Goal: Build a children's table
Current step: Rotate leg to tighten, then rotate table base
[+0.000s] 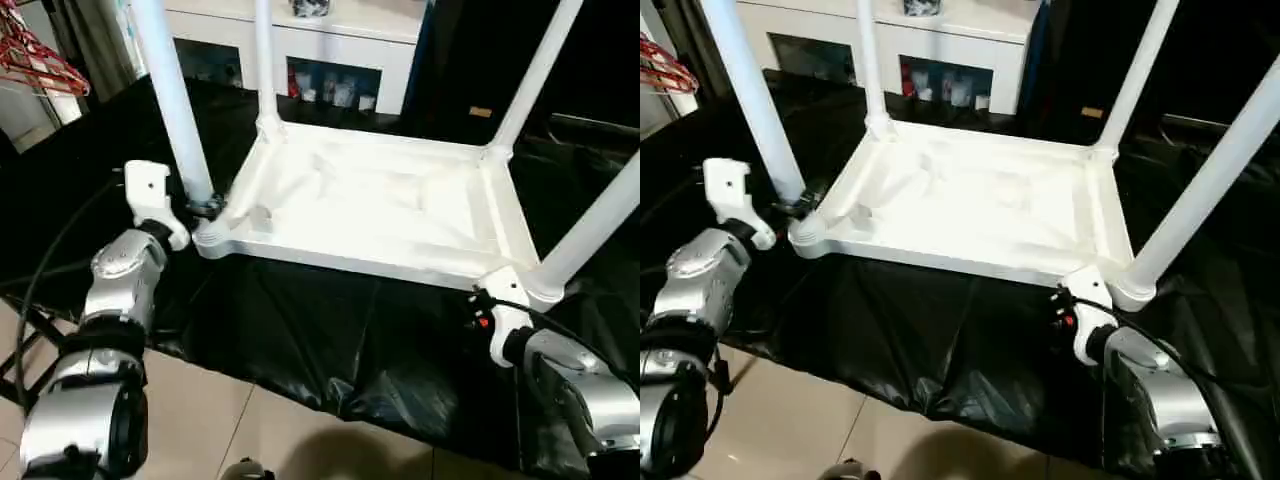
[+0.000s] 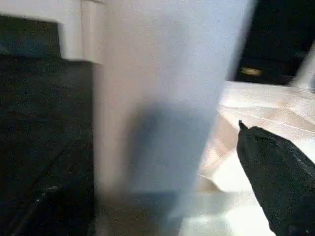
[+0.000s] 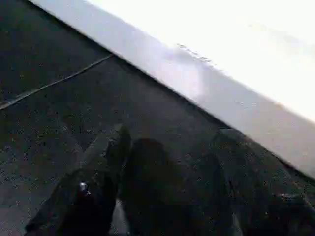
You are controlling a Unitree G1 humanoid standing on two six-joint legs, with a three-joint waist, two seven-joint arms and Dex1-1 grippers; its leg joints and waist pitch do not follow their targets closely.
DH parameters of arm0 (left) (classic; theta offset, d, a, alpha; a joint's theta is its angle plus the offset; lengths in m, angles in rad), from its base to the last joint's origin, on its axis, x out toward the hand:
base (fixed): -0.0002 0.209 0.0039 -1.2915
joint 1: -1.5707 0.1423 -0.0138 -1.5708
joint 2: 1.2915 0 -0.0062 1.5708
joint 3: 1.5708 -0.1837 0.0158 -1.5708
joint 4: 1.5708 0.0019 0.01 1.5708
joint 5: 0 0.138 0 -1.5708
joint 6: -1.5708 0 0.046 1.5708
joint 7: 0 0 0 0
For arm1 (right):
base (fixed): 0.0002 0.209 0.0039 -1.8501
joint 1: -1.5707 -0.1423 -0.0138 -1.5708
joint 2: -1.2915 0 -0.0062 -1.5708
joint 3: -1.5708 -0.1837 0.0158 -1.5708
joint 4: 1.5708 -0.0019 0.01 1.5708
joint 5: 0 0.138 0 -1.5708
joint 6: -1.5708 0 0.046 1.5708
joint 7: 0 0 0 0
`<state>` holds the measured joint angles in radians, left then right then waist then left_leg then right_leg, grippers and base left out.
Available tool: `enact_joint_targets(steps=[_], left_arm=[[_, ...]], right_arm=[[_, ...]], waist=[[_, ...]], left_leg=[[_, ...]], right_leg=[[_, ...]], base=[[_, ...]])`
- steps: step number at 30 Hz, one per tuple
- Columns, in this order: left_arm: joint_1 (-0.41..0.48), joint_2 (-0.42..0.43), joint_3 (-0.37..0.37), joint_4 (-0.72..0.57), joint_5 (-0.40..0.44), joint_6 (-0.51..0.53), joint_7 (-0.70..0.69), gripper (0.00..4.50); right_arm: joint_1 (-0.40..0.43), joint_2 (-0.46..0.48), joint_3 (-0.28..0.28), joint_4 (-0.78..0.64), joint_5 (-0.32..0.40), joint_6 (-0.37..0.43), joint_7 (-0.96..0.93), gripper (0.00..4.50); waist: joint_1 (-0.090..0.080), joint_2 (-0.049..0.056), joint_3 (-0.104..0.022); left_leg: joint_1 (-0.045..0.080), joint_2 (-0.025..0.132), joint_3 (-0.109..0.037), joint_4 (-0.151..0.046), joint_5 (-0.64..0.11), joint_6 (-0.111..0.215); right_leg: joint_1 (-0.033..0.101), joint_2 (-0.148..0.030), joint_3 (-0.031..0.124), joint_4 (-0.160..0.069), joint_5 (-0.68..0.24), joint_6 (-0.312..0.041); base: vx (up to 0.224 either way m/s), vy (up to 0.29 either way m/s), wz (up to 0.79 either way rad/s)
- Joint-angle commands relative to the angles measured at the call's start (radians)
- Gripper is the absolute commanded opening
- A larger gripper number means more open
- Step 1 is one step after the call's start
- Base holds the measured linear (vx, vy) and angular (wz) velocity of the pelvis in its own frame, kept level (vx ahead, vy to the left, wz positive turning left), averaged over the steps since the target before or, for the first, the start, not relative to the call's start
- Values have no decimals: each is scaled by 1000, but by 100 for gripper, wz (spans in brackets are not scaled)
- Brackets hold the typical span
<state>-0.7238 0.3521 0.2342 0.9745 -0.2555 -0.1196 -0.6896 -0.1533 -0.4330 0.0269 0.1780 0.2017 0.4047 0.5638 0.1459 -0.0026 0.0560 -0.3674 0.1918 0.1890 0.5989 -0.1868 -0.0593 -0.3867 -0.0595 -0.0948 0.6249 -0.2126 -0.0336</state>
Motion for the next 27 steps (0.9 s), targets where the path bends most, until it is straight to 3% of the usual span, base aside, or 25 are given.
enact_joint_targets(steps=[1,5,7,12,13,15,16,17,18,25,27], left_arm=[[-20,7,-6,14,-18,35,-75,448],[-12,16,-16,16,-46,94,-220,448],[13,32,-38,-18,-83,175,-383,448],[94,63,-106,-157,-142,336,-614,448],[103,64,-114,-175,-147,350,-625,448],[145,64,-148,-267,-176,413,-667,448],[173,61,-171,-332,-195,453,-686,448],[174,61,-171,-335,-196,454,-687,448],[207,55,-199,-415,-215,500,-707,448],[272,-4,-253,-618,-260,584,-678,448],[281,-25,-276,-673,-277,611,-668,448]], right_arm=[[-15,6,-11,13,-11,-3,-20,312],[-59,40,-25,75,-27,-30,-76,312],[-103,71,-34,136,-29,-50,-116,312],[-164,121,-20,225,-41,-92,-140,312],[-168,126,-17,231,-43,-96,-140,312],[-189,146,-6,262,-50,-114,-138,312],[-205,159,-1,285,-54,-128,-135,312],[-205,160,0,286,-54,-129,-135,312],[-225,175,8,317,-57,-148,-127,312],[-289,219,47,422,-85,-203,-99,312],[-311,239,64,456,-98,-220,-83,312]], waist=[[5,0,-69],[6,3,-66],[7,5,-65],[8,3,-68],[5,-2,-65],[6,2,-65],[5,-3,-66],[4,-1,-65],[2,-2,-65],[-11,-7,-59],[-23,-14,-61]], left_leg=[[10,49,-29,-65,-129,28],[16,52,-26,-68,-158,19],[17,53,-25,-71,-158,7],[17,60,-24,-72,-144,2],[13,58,-21,-73,-145,5],[12,58,-22,-72,-138,7],[14,61,-21,-73,-144,5],[12,61,-23,-74,-144,6],[14,59,-20,-73,-143,8],[12,56,-20,-75,-152,5],[9,54,-21,-75,-140,7]], right_leg=[[51,-108,64,-71,-55,-177],[47,-110,66,-77,-104,-181],[44,-112,66,-77,-134,-186],[44,-118,68,-63,-96,-208],[45,-113,67,-67,-99,-207],[46,-117,69,-64,-93,-210],[46,-118,69,-62,-95,-211],[48,-119,68,-62,-107,-212],[45,-117,69,-66,-114,-210],[47,-112,71,-73,-163,-197],[52,-112,71,-71,-148,-198]], base=[[0,0,0],[0,0,0],[0,0,0],[0,0,0],[0,0,0],[0,0,0],[0,0,0],[0,0,0],[0,0,0],[0,0,0],[0,0,0]])
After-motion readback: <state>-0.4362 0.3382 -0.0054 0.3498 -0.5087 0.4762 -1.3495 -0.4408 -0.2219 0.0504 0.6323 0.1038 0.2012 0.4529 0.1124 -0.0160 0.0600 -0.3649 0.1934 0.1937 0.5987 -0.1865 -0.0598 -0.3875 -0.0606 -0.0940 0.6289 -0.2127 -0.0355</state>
